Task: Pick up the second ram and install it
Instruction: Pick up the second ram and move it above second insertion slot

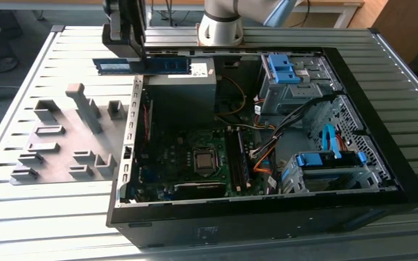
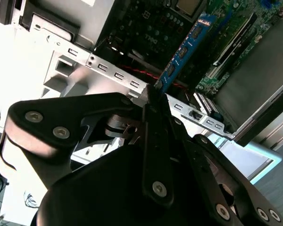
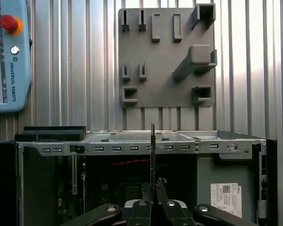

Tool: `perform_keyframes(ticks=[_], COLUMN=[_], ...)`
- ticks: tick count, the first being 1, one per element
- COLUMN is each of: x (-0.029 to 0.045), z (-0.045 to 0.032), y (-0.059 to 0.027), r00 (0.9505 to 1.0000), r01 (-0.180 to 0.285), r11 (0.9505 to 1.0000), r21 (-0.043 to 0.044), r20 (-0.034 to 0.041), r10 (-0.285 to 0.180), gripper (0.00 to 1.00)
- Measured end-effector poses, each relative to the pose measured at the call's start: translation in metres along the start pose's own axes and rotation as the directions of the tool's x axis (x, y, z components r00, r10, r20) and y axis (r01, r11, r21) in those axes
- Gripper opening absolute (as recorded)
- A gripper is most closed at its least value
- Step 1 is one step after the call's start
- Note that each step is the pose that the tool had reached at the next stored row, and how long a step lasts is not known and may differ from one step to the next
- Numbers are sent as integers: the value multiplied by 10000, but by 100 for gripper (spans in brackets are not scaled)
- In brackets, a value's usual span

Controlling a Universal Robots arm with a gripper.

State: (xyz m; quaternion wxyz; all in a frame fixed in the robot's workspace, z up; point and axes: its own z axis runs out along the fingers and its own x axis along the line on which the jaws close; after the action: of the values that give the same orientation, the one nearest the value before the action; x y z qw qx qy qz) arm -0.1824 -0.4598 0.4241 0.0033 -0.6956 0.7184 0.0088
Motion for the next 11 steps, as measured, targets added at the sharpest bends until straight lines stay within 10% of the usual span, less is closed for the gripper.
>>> perform_keyframes(ticks=[11], x=[-14], z=[-1], y=[-426], r00=[10000], r01=[0], r11=[10000], r21=[0], r20=[0], r10=[0], gripper=[14])
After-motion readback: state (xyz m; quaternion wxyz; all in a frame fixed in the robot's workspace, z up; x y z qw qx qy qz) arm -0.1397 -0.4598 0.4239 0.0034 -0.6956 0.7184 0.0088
